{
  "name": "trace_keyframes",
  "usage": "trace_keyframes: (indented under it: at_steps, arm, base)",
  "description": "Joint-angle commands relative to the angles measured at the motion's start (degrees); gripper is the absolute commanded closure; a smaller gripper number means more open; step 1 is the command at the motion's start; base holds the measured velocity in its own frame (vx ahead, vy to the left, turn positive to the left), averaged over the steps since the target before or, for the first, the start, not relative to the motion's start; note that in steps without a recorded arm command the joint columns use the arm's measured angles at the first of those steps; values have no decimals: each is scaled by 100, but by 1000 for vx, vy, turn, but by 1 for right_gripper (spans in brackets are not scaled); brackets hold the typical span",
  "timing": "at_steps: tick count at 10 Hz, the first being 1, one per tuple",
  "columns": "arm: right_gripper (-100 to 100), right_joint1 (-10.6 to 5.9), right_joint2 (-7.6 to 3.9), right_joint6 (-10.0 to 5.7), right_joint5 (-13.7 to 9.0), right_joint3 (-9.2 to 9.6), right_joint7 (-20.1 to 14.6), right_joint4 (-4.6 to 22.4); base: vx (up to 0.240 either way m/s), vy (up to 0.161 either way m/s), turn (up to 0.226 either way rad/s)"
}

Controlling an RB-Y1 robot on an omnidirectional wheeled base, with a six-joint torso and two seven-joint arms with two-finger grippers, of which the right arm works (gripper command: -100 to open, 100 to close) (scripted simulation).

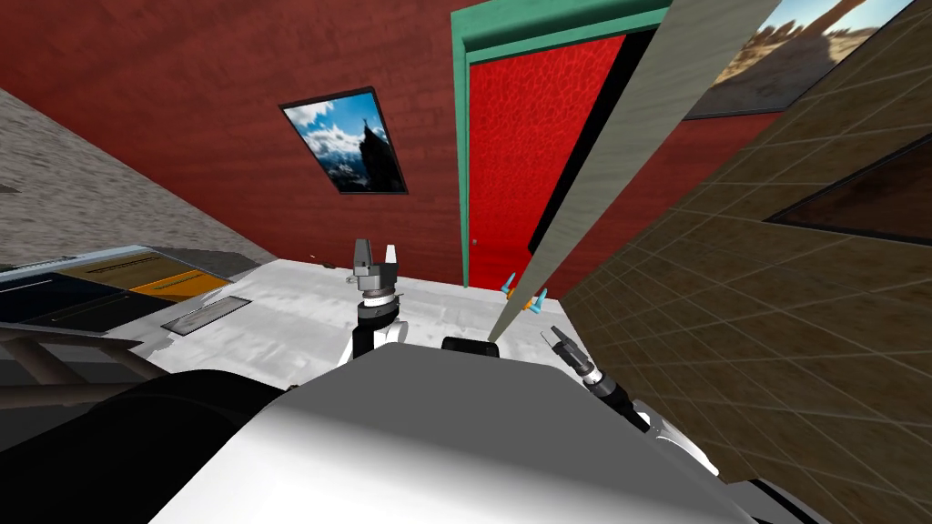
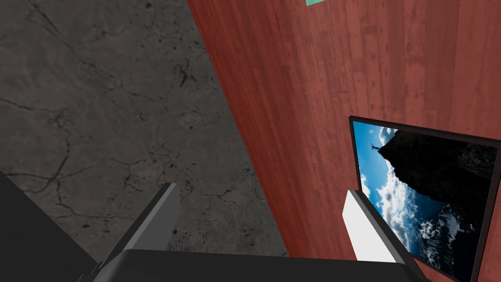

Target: Pull the door open

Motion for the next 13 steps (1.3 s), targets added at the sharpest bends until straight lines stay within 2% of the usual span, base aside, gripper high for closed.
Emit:
trace_keyframes:
  at_steps: [1, 11, 13]
  arm:
    - [-100, -5, -7, -6, 6, 6, -6, -3]
    - [-100, -11, -11, -15, 16, 16, -10, -2]
    - [-100, -32, 8, 37, 161, 2, -129, -55]
  base:
    - [-34, -50, -21]
    - [-9, -14, -6]
    - [-8, -37, -231]
